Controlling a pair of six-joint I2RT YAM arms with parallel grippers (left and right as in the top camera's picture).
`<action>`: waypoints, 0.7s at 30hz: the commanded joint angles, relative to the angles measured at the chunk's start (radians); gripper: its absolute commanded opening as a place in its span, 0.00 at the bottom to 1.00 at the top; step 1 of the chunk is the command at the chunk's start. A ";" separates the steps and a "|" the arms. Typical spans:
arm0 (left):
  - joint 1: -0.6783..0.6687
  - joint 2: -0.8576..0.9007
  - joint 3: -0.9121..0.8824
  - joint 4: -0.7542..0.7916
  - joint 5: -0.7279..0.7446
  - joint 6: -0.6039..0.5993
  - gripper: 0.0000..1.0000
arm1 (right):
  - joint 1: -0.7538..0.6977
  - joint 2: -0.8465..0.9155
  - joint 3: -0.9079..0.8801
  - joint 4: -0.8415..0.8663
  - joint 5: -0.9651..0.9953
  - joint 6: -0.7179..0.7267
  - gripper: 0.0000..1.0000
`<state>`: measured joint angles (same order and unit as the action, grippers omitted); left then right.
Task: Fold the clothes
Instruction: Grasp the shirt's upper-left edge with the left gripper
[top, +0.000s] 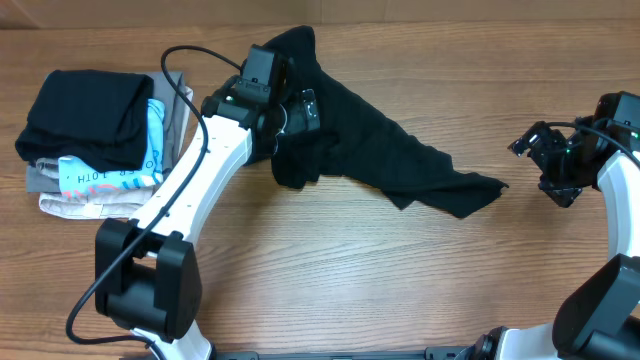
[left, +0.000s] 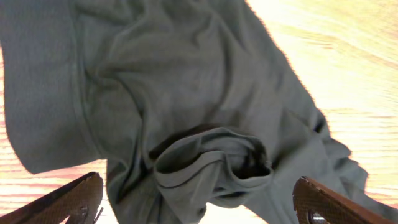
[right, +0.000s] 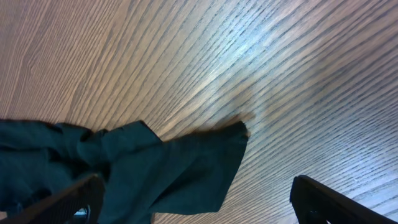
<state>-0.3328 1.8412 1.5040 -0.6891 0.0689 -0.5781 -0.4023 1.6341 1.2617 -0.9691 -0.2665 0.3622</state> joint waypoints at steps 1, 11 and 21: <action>0.002 0.034 0.004 -0.010 -0.019 -0.043 0.70 | 0.004 -0.001 0.001 0.002 -0.008 -0.003 1.00; 0.000 0.154 0.003 -0.059 0.056 -0.225 0.68 | 0.004 -0.001 0.001 0.002 -0.008 -0.003 1.00; 0.003 0.219 0.003 -0.011 0.064 -0.276 0.66 | 0.004 -0.001 0.001 0.002 -0.008 -0.003 1.00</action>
<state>-0.3321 2.0563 1.5040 -0.7151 0.1200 -0.8219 -0.4023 1.6341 1.2617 -0.9695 -0.2665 0.3618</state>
